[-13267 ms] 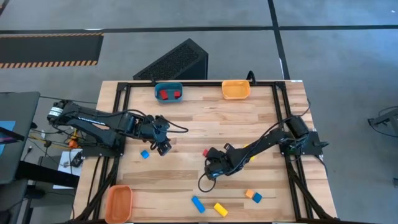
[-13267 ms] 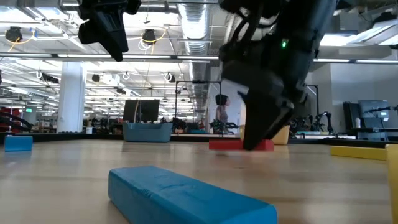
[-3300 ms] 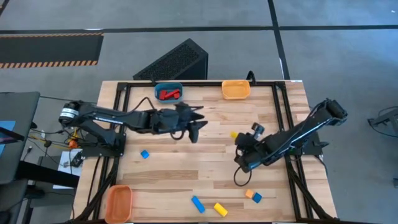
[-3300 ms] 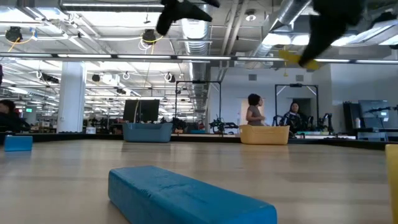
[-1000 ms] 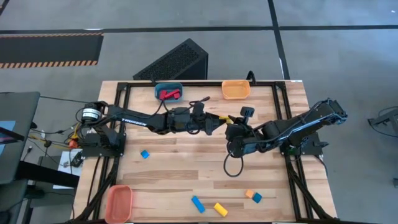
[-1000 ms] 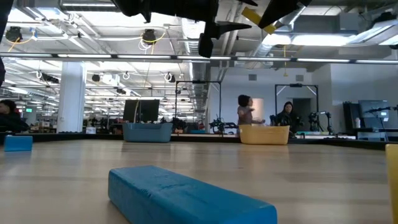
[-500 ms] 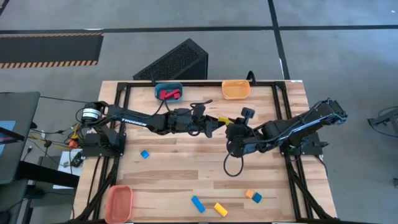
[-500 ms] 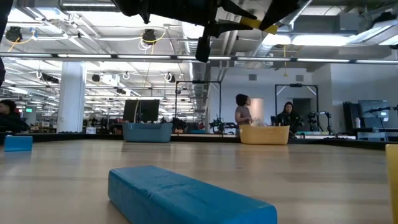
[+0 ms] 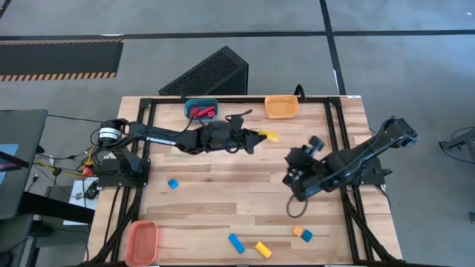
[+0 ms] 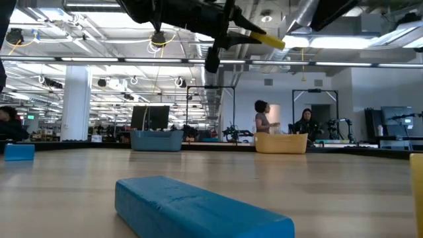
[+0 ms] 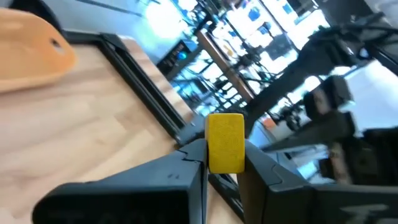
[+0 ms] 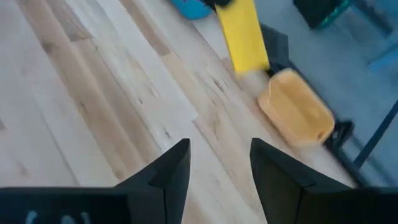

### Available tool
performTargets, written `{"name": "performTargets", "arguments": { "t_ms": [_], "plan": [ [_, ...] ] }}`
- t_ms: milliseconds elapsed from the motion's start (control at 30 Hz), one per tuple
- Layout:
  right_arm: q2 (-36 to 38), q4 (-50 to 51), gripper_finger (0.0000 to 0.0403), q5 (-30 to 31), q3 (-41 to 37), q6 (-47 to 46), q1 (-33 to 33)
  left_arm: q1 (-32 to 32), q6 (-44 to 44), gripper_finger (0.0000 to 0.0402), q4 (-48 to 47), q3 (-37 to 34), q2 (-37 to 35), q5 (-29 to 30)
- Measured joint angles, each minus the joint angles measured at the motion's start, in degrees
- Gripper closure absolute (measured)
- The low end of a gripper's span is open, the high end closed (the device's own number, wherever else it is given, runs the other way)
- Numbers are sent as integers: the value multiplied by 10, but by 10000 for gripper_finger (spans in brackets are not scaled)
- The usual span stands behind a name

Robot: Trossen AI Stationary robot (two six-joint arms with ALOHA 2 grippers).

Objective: Sort & place blocks by color
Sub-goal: Put the top yellow block into the yellow bin

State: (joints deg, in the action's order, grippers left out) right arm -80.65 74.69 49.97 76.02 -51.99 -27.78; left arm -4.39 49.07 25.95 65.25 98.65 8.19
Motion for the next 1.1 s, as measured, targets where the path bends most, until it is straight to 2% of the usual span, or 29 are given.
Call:
{"name": "performTargets", "arguments": {
  "t_ms": [100, 200, 433, 600, 867, 1100],
  "plan": [
    [12, 41, 223, -1, 0, -64, -25, -18, -2, 373, -2, 0, 0, 0],
    [28, 55, 229, -2, 0, -78, -43, -32, -7, 374, -2, 0, 0, 9],
    [79, 63, 236, 8, -8, -9, -48, -51, -30, 370, 8, 0, 0, 71],
    [149, 57, 237, 30, -45, 20, -24, -72, -29, 369, 22, 0, 8, 83],
    [306, -62, 237, 41, -143, 75, 43, -112, -39, 373, 33, 36, 70, 26],
    [386, -107, 237, 0, -196, 63, 122, -175, -112, 373, 1, 164, 176, -82]
  ]
}}
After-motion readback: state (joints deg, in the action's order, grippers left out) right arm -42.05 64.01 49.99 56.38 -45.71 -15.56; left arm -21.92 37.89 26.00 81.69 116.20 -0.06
